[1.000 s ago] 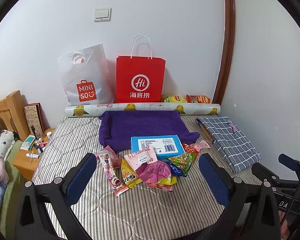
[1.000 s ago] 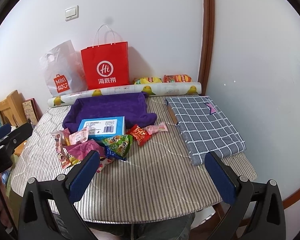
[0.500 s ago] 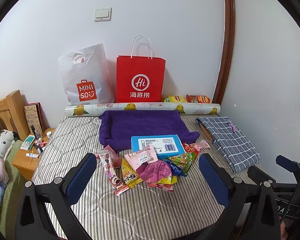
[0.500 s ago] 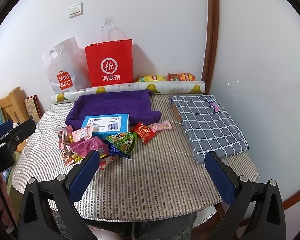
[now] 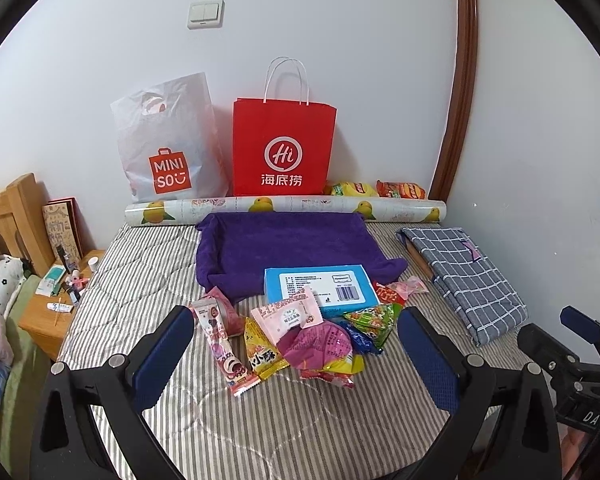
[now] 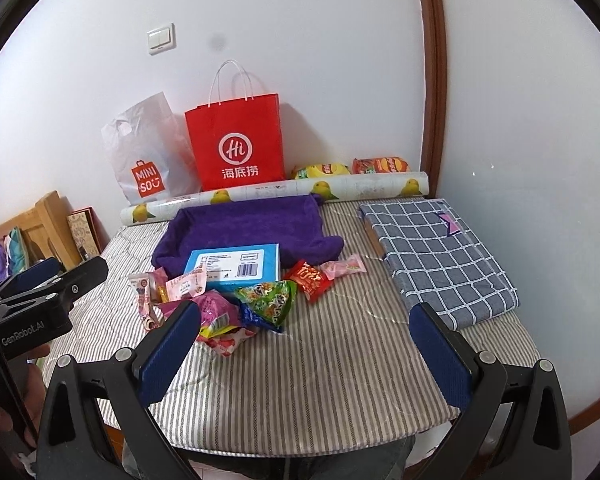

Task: Organize snacks
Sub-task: 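Reach the right gripper to the pink peach-print candy and grasp it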

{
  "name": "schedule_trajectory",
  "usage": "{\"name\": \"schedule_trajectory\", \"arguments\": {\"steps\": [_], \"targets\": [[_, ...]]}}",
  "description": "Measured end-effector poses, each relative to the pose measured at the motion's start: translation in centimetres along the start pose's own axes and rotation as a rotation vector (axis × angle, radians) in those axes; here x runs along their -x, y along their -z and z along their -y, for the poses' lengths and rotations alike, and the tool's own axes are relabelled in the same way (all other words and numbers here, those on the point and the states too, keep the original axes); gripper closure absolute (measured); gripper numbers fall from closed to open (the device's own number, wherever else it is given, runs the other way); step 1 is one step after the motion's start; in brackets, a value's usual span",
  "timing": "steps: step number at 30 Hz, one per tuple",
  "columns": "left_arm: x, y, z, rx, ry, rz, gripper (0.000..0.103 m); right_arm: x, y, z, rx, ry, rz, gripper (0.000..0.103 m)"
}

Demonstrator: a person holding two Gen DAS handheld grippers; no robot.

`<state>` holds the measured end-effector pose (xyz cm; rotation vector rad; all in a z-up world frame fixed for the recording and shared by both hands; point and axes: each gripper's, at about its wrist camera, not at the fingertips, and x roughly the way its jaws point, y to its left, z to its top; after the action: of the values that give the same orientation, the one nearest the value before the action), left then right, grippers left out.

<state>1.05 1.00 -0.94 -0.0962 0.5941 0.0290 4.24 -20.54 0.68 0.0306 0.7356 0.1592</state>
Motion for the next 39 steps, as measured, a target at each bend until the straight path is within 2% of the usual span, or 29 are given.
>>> {"name": "schedule_trajectory", "arguments": {"steps": [6, 16, 23, 29, 33, 39], "targets": [[-2.6, 0.3, -1.4, 0.003, -0.013, -0.024, 0.001, -3.3, 0.3, 1.6, -0.007, 0.019, -0.033, 0.001], [-8.7, 0.9, -5.1, 0.067, -0.056, -0.117, 0.002, -11.8, 0.0, 5.2, -0.019, 0.035, -0.110, 0.016], [-11.3, 0.2, -7.3, 0.111, -0.082, -0.146, 0.002, -19.3, -1.0, 7.0, -0.029, -0.016, -0.180, 0.016], [-13.4, -0.5, -8.5, 0.132, -0.104, -0.170, 0.003, -25.5, -2.2, 7.5, 0.003, 0.011, -0.248, 0.016], [-14.4, -0.9, -9.1, 0.142, -0.111, -0.185, 0.003, -28.7, -2.7, 7.7, 0.017, -0.002, -0.289, 0.016], [-15.4, -1.3, -10.2, 0.163, -0.131, -0.193, 0.003, -31.3, -1.9, 7.4, 0.037, -0.010, -0.332, 0.017]]}}
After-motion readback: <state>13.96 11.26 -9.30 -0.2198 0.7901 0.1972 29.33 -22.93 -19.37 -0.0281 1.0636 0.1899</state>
